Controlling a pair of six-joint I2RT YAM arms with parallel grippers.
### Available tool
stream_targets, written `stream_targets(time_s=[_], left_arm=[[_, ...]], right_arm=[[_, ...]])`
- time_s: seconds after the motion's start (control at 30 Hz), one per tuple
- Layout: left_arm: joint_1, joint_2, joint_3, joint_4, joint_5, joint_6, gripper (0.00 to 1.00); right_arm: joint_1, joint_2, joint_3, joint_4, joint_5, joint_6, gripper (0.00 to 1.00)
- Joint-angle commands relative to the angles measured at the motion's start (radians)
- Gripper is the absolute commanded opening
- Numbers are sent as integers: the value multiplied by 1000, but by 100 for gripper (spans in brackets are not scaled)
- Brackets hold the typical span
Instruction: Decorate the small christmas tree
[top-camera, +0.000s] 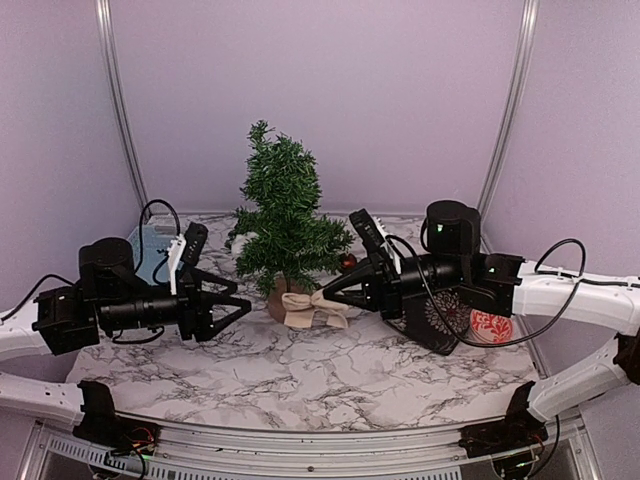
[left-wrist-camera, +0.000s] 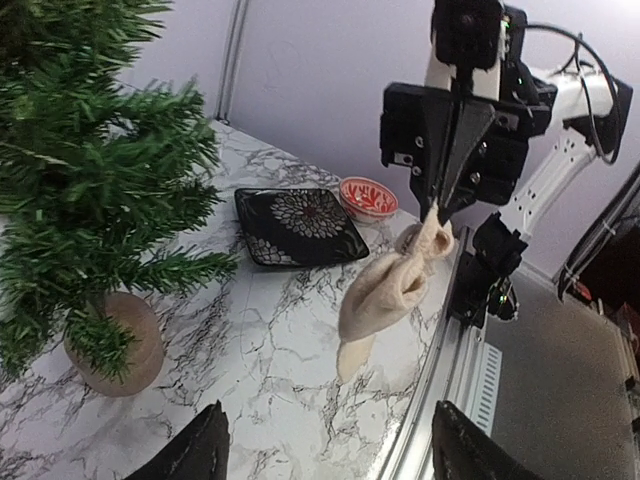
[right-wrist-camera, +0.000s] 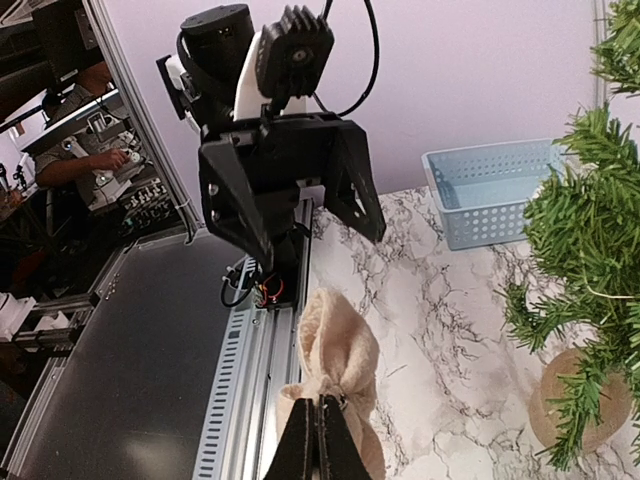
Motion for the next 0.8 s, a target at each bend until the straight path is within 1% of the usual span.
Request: stream_targets(time_s=[0.0, 0.13, 0.33, 0.47, 0.53, 0.67, 0.77], left_arm=[[-106, 137, 41, 124, -57, 214, 68], [-152, 238, 78, 187, -49, 274, 61], [-173, 336, 98, 275, -79, 288, 48], [-173, 339, 84, 318, -99, 287, 47], [-173, 336, 85, 321, -100, 288, 44], [-173, 351, 104, 322, -76, 288, 25], [-173, 377, 118, 323, -32, 260, 12]], right_arm=[[-9, 21, 19, 28, -55, 32, 0], [-12, 23, 16, 15, -65, 31, 0], [-28, 24, 20, -5, -98, 29, 0], [-34, 23, 22, -23, -117, 25, 0], [-34, 22, 19, -22, -122, 27, 0], [-37, 26, 14, -5, -127, 38, 0], [-42, 28, 11, 17, -127, 52, 0]])
